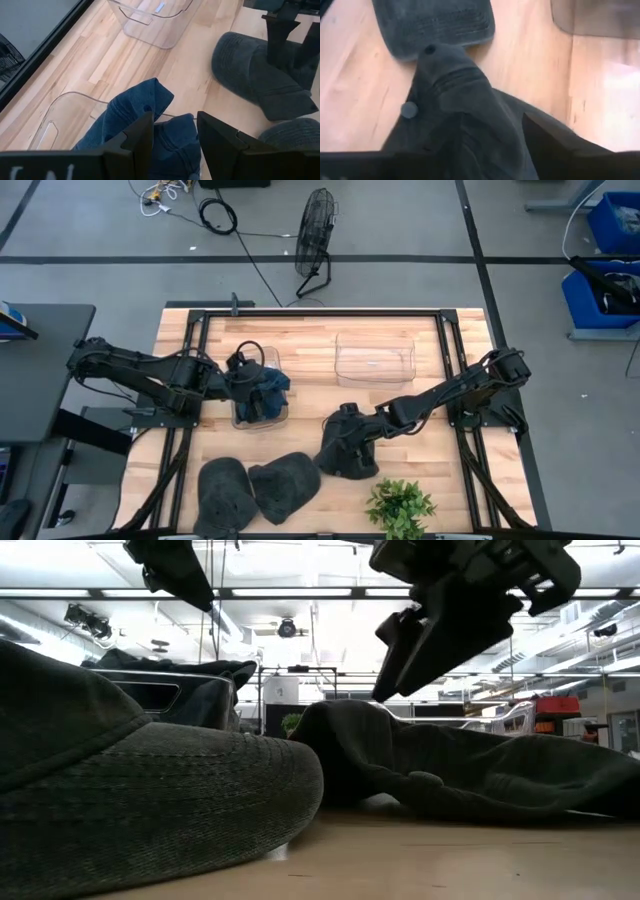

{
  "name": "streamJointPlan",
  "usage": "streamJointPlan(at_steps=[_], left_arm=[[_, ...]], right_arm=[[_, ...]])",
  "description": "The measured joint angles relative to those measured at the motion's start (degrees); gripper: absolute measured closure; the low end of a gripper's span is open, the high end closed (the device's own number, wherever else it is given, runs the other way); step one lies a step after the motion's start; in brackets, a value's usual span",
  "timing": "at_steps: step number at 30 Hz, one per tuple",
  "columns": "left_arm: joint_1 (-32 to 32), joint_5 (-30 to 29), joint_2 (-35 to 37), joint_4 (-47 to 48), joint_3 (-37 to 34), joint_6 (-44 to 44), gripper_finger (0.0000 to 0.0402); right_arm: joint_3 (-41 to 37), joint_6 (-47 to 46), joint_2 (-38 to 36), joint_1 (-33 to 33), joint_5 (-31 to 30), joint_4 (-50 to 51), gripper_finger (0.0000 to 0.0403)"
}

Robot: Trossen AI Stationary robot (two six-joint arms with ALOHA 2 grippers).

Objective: Pick & Place hat
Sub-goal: Put the right black cap into the right transparent bin

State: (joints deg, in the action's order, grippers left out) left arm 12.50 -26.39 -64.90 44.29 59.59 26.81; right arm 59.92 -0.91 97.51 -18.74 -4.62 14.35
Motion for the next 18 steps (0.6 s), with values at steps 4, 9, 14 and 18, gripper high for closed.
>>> streamJointPlan(at_steps=[4,9,14,18], left_arm=[[0.0,0.0,0.0,0.0,0.0,0.0,0.0246],[0.0,0.0,0.0,0.0,0.0,0.0,0.0246],[0.0,0.0,0.0,0.0,0.0,0.0,0.0246],[0.0,0.0,0.0,0.0,0.0,0.0,0.0246]], right_arm=[[-0.3,1.4,0.0,0.2,-1.5,3.2,0.0162],[-2.6,0.1,1.2,0.6,-1.5,2.8,0.0157],[-3.2,0.7,2.9,1.2,-1.0,2.8,0.0183],[-3.2,1.8,2.8,1.2,-1.0,2.8,0.0242]])
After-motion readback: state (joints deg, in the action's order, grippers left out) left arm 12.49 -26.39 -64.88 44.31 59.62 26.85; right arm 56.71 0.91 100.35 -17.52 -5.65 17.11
